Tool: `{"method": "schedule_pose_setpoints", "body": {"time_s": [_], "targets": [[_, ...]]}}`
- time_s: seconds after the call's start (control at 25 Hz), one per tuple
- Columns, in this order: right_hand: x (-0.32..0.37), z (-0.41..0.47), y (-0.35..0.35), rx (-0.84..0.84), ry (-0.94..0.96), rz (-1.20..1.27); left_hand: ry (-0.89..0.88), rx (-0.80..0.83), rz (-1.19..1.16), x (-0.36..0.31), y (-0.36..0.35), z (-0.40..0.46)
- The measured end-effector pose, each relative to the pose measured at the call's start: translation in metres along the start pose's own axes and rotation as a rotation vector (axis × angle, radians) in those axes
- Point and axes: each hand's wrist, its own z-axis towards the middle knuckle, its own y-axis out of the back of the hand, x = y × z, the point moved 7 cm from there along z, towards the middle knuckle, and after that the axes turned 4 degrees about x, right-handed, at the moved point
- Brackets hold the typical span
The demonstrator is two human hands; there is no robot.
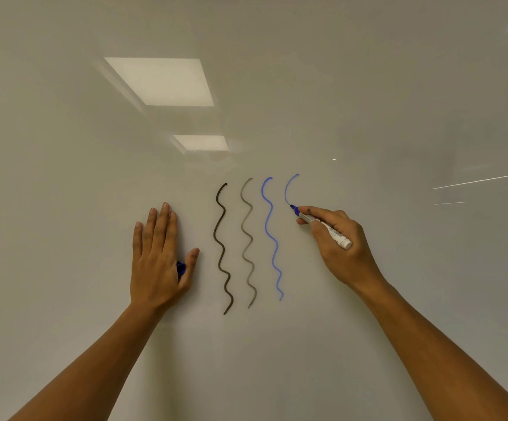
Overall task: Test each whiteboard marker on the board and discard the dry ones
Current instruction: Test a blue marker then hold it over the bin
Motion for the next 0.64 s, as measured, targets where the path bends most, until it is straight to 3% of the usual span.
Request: {"method": "schedule_pose_setpoints", "body": {"time_s": [0.28,0.64], "targets": [[-0.011,-0.026,0.007,-0.106,-0.064,0.084,-0.005,-0.008,0.003,0.000,0.001,-0.001],[-0.028,-0.068,0.000,-0.055,-0.096,0.077,-0.002,0.000,0.008,0.002,-0.001,-0.002]]}}
